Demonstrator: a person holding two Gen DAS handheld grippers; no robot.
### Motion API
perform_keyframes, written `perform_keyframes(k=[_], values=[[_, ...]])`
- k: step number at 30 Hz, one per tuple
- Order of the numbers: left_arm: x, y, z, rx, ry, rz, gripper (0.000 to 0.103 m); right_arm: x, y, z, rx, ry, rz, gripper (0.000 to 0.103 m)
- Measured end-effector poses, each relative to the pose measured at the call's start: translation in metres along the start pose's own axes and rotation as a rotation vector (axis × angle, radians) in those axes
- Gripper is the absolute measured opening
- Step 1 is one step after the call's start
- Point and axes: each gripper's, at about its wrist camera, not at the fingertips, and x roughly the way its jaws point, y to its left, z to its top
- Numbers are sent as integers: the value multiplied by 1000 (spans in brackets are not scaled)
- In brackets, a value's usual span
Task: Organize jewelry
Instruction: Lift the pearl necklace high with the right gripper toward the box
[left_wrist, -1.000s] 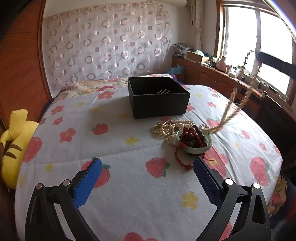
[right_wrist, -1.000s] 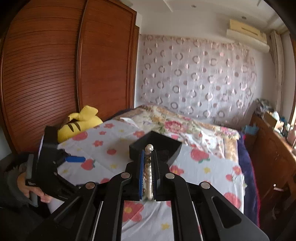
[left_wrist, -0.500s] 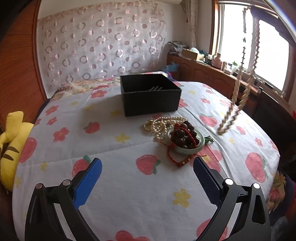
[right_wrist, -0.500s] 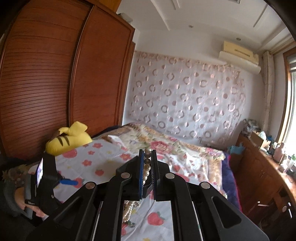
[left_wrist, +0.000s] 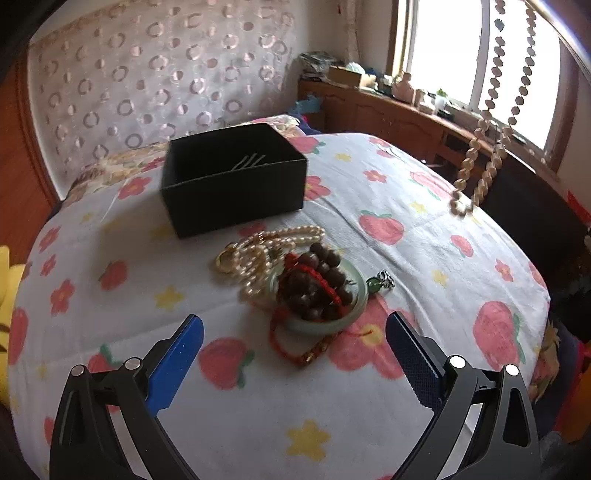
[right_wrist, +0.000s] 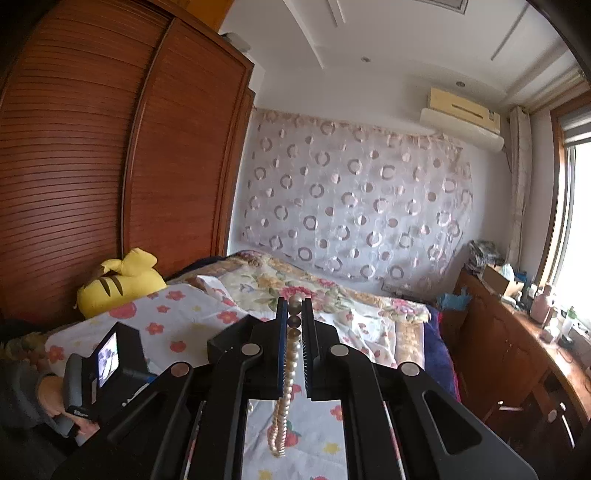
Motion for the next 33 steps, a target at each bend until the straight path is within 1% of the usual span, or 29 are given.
perform_keyframes(k=[6,9,10,12,15,20,22,23,26,29,33], values=[[16,-7,15,27,40,11,95,8,-8,-16,33,29,2,8],[19,-7,19,30,47,-10,95,11,-12,-23,47,39,3,8],[20,-7,20,29,50,-15,94,12,-13,-24,53,42,2,8],[24,-7,22,30,60,-20,89,14,-14,-27,61,46,3,8],[30,-8,24,30,75,-42,87,16,-15,-31,69,54,2,8],[40,-9,22,50,106,-49,87,18,-13,-36,71,63,-2,8],[40,-10,21,64,94,-31,78,19,-13,-37,74,65,-1,8],[39,-10,21,68,86,-24,69,19,-13,-36,72,64,-2,8],[34,-9,21,62,79,-47,69,19,-13,-38,70,66,-1,8],[31,-9,21,69,72,-42,69,20,-11,-41,70,69,2,8],[17,-5,23,56,25,-36,69,22,-8,-46,66,75,3,8]])
